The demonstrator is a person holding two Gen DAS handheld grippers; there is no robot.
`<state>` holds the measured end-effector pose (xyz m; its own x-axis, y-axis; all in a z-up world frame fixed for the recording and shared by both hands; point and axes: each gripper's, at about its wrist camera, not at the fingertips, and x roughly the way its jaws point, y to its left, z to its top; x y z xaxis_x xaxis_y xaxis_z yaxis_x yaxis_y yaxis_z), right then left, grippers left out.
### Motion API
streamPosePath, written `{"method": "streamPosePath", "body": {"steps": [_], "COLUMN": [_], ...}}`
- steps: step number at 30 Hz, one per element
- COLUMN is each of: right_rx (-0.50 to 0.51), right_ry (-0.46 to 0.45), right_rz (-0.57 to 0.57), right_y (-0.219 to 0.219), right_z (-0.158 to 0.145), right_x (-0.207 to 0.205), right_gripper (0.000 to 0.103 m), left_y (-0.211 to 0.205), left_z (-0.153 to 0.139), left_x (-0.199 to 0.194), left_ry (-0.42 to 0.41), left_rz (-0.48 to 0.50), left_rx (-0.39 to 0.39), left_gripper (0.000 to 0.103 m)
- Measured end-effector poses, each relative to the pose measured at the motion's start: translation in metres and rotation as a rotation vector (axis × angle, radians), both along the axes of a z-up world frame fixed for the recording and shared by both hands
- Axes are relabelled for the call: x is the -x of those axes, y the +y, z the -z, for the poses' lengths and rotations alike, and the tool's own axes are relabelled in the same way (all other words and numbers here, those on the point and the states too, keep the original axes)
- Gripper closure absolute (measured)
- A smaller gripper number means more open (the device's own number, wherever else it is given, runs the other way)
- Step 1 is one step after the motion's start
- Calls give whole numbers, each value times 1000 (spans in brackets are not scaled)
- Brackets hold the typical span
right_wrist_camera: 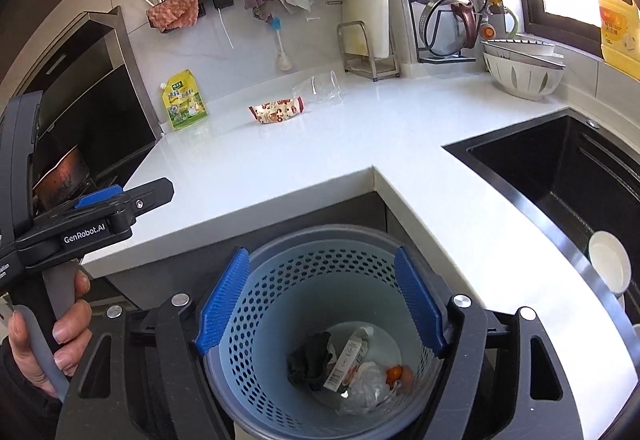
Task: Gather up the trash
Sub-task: 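Move both tools back toward the snack wrapper and plastic cup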
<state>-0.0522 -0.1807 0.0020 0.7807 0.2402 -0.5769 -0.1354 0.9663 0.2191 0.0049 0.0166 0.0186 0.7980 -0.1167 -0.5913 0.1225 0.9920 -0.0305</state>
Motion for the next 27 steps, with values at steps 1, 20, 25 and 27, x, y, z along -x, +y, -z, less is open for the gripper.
{"method": "streamPosePath", "body": {"steps": [1, 20, 25, 27], "right_rx": [2, 69, 65, 60], "right_ry": [-6, 3, 26, 34], "right_rz": [-4, -61, -82, -88], "right_y": [0, 9, 11, 11], "right_z": [-5, -33, -26, -23], "right_x": [-8, -218, -272, -293], "right_gripper": [30, 29, 29, 29], "left_y": [2, 45, 42, 40], "left_z": [-3, -24, -15, -11], "left_x": [-8, -177, -219, -235], "left_ry": [-2, 11, 30, 39], "left_rz": [-8, -198, -210, -207], "left_rx": [4, 29, 19, 12], "left_gripper": [6, 6, 6, 6]}}
